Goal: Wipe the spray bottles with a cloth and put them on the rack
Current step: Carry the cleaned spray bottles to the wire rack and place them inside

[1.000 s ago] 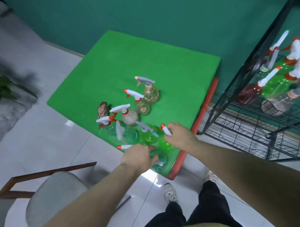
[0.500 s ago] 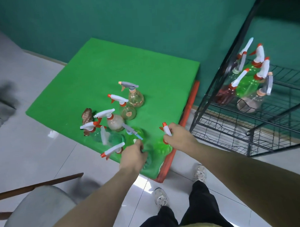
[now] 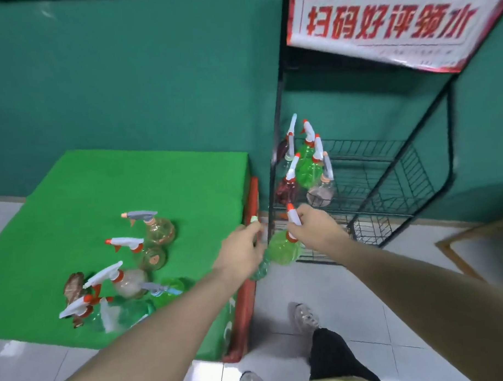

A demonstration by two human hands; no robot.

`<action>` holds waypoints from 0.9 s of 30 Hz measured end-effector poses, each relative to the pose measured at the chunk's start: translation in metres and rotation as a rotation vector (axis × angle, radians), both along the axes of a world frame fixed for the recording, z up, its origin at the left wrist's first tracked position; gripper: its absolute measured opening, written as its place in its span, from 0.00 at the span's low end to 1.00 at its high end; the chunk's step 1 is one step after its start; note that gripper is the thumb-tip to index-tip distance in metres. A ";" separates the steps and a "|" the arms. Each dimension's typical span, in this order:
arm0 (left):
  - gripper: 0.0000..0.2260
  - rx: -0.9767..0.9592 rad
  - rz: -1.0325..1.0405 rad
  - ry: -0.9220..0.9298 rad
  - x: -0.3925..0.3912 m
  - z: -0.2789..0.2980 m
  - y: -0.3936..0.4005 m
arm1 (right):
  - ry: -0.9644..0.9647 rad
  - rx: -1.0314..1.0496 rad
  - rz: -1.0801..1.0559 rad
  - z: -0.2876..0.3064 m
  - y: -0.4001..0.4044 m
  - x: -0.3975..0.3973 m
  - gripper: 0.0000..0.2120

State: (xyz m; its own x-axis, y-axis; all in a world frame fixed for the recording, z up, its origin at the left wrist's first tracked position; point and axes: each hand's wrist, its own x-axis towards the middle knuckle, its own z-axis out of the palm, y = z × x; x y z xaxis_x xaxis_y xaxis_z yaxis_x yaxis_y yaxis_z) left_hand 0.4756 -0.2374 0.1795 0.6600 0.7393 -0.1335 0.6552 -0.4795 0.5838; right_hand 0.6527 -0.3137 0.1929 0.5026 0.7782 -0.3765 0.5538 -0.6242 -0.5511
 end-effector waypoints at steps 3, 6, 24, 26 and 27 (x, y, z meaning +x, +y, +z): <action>0.10 0.027 -0.113 -0.075 0.065 0.026 -0.001 | -0.038 0.049 -0.115 0.026 -0.023 0.053 0.07; 0.11 0.004 -0.182 -0.119 0.134 0.050 -0.001 | -0.064 0.083 -0.218 0.049 -0.040 0.109 0.07; 0.10 -0.035 -0.109 0.060 0.460 0.012 0.091 | 0.080 0.066 -0.320 -0.008 0.056 0.402 0.07; 0.10 -0.042 -0.090 0.103 0.469 -0.004 0.106 | 0.134 0.073 -0.311 -0.021 0.074 0.412 0.06; 0.10 -0.045 -0.078 0.125 0.472 -0.012 0.113 | 0.165 0.075 -0.310 -0.028 0.081 0.415 0.06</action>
State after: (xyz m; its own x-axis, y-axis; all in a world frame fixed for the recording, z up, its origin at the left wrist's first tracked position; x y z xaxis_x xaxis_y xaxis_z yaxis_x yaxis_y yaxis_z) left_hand 0.9477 -0.1242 0.1679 0.6911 0.6782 -0.2500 0.6862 -0.5070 0.5216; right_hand 1.0673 -0.2329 0.1647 0.6564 0.6264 -0.4203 0.2437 -0.7034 -0.6678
